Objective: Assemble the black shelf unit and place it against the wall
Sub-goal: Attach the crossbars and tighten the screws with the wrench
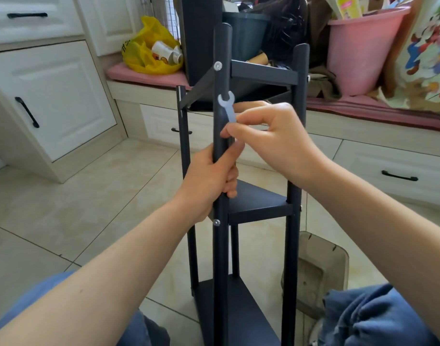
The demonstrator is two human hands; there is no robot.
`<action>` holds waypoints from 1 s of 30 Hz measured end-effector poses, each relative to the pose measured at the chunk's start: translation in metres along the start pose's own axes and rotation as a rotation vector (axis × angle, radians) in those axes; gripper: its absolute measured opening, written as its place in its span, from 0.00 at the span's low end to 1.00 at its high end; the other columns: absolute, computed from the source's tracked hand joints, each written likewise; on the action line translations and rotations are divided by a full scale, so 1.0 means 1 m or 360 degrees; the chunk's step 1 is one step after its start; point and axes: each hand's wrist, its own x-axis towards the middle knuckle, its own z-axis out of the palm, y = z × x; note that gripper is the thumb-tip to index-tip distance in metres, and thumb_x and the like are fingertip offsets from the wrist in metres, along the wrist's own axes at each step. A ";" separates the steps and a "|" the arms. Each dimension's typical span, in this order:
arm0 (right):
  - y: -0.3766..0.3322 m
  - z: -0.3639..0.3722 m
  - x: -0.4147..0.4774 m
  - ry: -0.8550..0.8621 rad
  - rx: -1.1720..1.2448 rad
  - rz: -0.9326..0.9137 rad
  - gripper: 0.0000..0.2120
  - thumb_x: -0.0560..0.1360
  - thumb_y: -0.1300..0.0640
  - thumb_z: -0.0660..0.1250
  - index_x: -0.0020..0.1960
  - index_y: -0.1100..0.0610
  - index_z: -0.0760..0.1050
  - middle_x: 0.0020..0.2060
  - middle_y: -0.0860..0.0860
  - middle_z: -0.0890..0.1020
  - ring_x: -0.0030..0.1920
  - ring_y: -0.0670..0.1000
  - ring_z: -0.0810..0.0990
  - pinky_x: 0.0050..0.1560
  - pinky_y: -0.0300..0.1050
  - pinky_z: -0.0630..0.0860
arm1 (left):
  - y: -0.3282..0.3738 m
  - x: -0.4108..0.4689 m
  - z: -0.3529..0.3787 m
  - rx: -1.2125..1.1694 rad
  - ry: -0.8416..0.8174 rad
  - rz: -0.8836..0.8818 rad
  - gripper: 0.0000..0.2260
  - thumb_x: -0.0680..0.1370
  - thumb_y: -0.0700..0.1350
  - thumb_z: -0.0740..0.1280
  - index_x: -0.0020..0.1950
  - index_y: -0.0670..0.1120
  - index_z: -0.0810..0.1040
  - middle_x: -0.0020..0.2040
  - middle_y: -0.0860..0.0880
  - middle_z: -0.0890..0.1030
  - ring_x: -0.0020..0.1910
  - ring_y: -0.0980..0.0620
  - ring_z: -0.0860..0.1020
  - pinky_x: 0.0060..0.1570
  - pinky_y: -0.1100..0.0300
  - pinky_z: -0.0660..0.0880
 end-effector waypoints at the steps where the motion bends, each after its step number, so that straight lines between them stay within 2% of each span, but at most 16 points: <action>1: 0.001 -0.003 -0.002 0.0059 -0.0043 0.0012 0.06 0.75 0.58 0.70 0.43 0.52 0.86 0.50 0.47 0.83 0.57 0.44 0.78 0.62 0.47 0.74 | 0.001 0.001 0.000 -0.0021 0.0071 -0.0014 0.14 0.82 0.52 0.66 0.42 0.46 0.69 0.27 0.51 0.64 0.24 0.54 0.62 0.24 0.61 0.66; 3: 0.001 -0.009 -0.007 0.0089 -0.0214 0.0033 0.07 0.76 0.57 0.70 0.43 0.53 0.86 0.49 0.48 0.84 0.56 0.46 0.78 0.60 0.47 0.74 | 0.002 0.005 0.000 -0.0048 0.0146 -0.0047 0.13 0.81 0.53 0.67 0.45 0.46 0.73 0.26 0.52 0.63 0.23 0.54 0.62 0.22 0.62 0.64; 6: 0.001 -0.011 -0.016 -0.0071 -0.0388 0.0204 0.09 0.77 0.55 0.68 0.44 0.56 0.86 0.44 0.54 0.83 0.49 0.52 0.79 0.48 0.46 0.76 | 0.000 0.011 0.000 -0.0052 0.0208 -0.0102 0.13 0.82 0.53 0.67 0.43 0.45 0.71 0.26 0.52 0.63 0.22 0.54 0.62 0.22 0.62 0.63; 8: 0.005 -0.006 -0.024 -0.0205 -0.0436 0.0352 0.09 0.77 0.54 0.68 0.45 0.55 0.86 0.42 0.52 0.82 0.46 0.50 0.79 0.40 0.38 0.74 | -0.003 0.014 0.000 -0.0052 0.0236 -0.0119 0.15 0.82 0.52 0.67 0.40 0.46 0.68 0.25 0.52 0.63 0.21 0.54 0.62 0.22 0.62 0.63; 10: 0.011 0.001 -0.031 -0.0327 -0.0488 0.0461 0.09 0.77 0.53 0.69 0.44 0.55 0.86 0.41 0.52 0.81 0.45 0.52 0.80 0.39 0.36 0.74 | -0.006 0.017 -0.001 -0.0068 0.0244 -0.0135 0.16 0.81 0.52 0.68 0.39 0.45 0.68 0.24 0.52 0.63 0.21 0.54 0.62 0.22 0.62 0.63; 13: 0.018 0.003 -0.040 -0.0393 -0.0514 0.0518 0.10 0.76 0.53 0.69 0.43 0.56 0.85 0.42 0.57 0.81 0.45 0.56 0.80 0.41 0.43 0.76 | -0.010 0.019 -0.005 -0.0091 0.0259 -0.0175 0.18 0.81 0.52 0.68 0.37 0.47 0.65 0.24 0.53 0.62 0.21 0.54 0.61 0.21 0.62 0.63; 15: 0.021 0.001 -0.046 -0.0347 -0.0485 0.0489 0.10 0.76 0.53 0.69 0.43 0.57 0.85 0.42 0.58 0.81 0.44 0.55 0.78 0.39 0.42 0.74 | -0.012 0.021 -0.009 -0.0087 0.0253 -0.0189 0.19 0.81 0.52 0.68 0.36 0.47 0.65 0.24 0.53 0.62 0.21 0.55 0.61 0.20 0.62 0.62; 19: 0.032 0.006 -0.067 -0.0284 -0.0361 0.0441 0.10 0.77 0.54 0.69 0.41 0.55 0.85 0.33 0.54 0.82 0.30 0.45 0.72 0.31 0.35 0.69 | -0.013 0.024 -0.018 -0.0092 0.0218 -0.0196 0.19 0.81 0.52 0.68 0.34 0.48 0.68 0.25 0.52 0.62 0.21 0.55 0.62 0.21 0.63 0.62; 21: 0.042 0.018 -0.082 -0.0273 -0.0368 0.0438 0.12 0.77 0.54 0.69 0.39 0.57 0.85 0.31 0.56 0.81 0.28 0.45 0.70 0.29 0.38 0.68 | -0.014 0.026 -0.020 -0.0092 0.0210 -0.0186 0.19 0.81 0.52 0.68 0.34 0.48 0.68 0.26 0.52 0.62 0.21 0.55 0.61 0.20 0.63 0.61; 24: 0.052 0.046 -0.105 -0.0187 -0.0323 0.0456 0.10 0.77 0.54 0.68 0.40 0.56 0.85 0.29 0.48 0.81 0.29 0.45 0.74 0.32 0.38 0.71 | -0.015 0.029 -0.021 -0.0076 0.0214 -0.0174 0.19 0.81 0.51 0.68 0.34 0.48 0.66 0.26 0.51 0.61 0.20 0.55 0.61 0.20 0.63 0.61; 27: 0.055 0.075 -0.128 0.0013 -0.0149 0.0496 0.11 0.78 0.57 0.68 0.37 0.54 0.83 0.27 0.42 0.76 0.30 0.43 0.74 0.33 0.34 0.67 | -0.015 0.032 -0.021 -0.0069 0.0204 -0.0180 0.18 0.81 0.51 0.68 0.36 0.48 0.66 0.26 0.52 0.61 0.20 0.55 0.60 0.20 0.63 0.61; 30: 0.059 0.096 -0.146 0.0301 -0.0013 0.0465 0.08 0.78 0.60 0.68 0.42 0.55 0.84 0.32 0.42 0.80 0.37 0.40 0.78 0.37 0.29 0.69 | -0.015 0.031 -0.022 -0.0066 0.0189 -0.0184 0.18 0.82 0.51 0.68 0.36 0.48 0.65 0.27 0.51 0.61 0.21 0.55 0.60 0.21 0.63 0.60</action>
